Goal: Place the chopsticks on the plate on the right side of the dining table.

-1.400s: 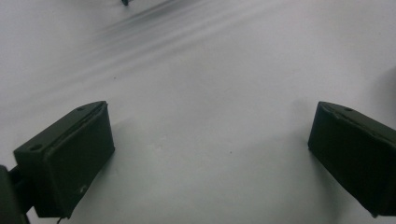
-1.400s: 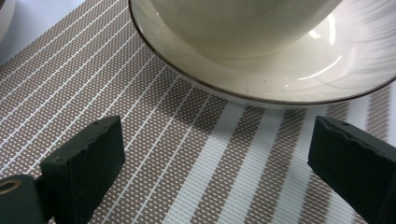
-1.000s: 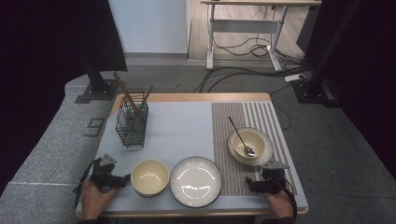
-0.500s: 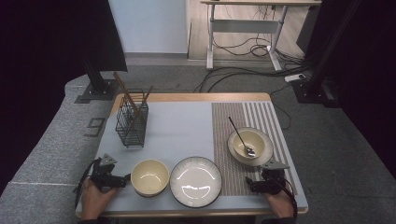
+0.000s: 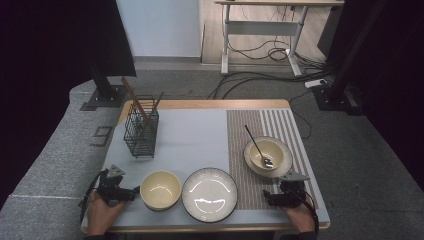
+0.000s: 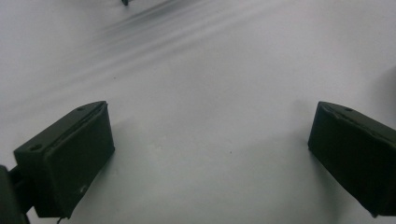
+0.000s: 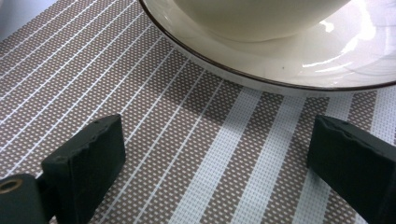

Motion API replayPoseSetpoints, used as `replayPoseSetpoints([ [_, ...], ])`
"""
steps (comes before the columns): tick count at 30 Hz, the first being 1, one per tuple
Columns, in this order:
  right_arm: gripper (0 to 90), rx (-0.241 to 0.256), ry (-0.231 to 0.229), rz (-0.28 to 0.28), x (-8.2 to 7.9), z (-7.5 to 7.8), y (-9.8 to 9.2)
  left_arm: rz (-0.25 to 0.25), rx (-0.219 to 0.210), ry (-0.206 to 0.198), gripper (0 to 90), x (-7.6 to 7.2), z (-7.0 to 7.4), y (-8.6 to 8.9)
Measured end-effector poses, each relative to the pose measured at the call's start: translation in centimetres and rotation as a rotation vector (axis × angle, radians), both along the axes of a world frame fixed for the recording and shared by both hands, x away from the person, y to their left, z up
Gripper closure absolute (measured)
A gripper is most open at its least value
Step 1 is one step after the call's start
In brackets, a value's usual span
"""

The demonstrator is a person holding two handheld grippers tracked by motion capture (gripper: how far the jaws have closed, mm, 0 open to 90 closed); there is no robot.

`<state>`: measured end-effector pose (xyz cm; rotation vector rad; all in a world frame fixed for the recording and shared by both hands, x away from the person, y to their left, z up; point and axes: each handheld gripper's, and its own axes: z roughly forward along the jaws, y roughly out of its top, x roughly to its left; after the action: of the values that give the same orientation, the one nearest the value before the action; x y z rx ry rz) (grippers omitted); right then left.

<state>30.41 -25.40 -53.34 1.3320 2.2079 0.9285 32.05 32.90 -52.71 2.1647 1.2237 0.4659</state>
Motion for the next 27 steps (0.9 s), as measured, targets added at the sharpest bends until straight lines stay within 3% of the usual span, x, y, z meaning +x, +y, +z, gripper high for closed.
replayPoseSetpoints([
  [3, 7.3, 0.011, 0.009, 0.006, -0.2, 0.2, 0.0, 0.000, 0.000, 0.000, 0.1, 0.0, 0.0, 0.0],
  [11, 9.9, 0.050, -0.022, 0.018, -1.3, 1.6, -0.4, 0.000, 0.000, 0.000, 0.1, 0.0, 0.0, 0.0],
  [19, 13.1, 0.009, -0.031, 0.034, -1.9, 2.8, 0.0, 0.000, 0.000, 0.000, 0.1, 0.0, 0.0, 0.0],
  [27, 13.3, 0.024, -0.046, 0.075, -1.9, 4.3, 0.7, 0.000, 0.000, 0.000, 0.1, 0.0, 0.0, 0.0],
])
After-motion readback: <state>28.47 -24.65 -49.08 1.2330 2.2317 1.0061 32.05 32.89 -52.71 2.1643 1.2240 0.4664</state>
